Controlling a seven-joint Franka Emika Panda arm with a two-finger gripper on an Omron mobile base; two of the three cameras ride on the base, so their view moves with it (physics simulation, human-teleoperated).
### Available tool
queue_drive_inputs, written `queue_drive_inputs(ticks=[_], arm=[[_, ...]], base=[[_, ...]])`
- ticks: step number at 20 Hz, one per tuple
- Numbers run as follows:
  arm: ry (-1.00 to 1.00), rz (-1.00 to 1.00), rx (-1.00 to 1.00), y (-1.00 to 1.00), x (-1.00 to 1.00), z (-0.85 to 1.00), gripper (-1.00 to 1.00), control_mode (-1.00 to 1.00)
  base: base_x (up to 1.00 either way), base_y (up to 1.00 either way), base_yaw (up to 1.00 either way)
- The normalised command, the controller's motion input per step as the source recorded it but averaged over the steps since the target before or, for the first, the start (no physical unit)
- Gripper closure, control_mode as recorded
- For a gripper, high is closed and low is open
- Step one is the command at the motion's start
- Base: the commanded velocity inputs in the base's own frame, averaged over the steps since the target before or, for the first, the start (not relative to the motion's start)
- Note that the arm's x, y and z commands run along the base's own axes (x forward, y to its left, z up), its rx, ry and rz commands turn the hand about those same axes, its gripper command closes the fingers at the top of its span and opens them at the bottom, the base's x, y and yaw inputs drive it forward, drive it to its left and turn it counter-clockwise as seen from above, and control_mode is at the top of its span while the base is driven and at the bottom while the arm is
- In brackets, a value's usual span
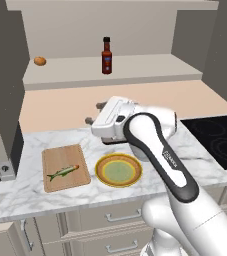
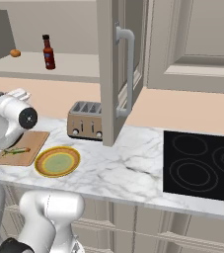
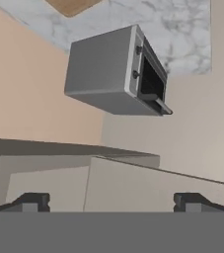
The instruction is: Pick the fish from the plate and place it on the cutting board. Then pick the condiment bottle from the cabinet and place it next to the cutting board.
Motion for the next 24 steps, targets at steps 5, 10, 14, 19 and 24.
queue_drive_inputs(ticks=[5, 10, 14, 19, 24], arm=[[-0.05, 0.00, 0.01, 0.00, -0.26, 0.42, -1.00, -1.00], [-0.03, 0.00, 0.00, -0.05, -0.08, 0.38, -1.00, -1.00], [0.00, -0.01, 0.00, -0.13, -0.01, 0.34, -1.00, -1.00], [0.00, 0.00, 0.02, -0.15, 0.00, 0.32, -1.00, -1.00], [0.00, -0.01, 0.03, -0.14, 0.00, 0.27, -1.00, -1.00]], base=[[0.00, 0.00, 0.00], [0.00, 0.00, 0.00], [0.00, 0.00, 0.00], [0.00, 0.00, 0.00], [0.00, 0.00, 0.00]])
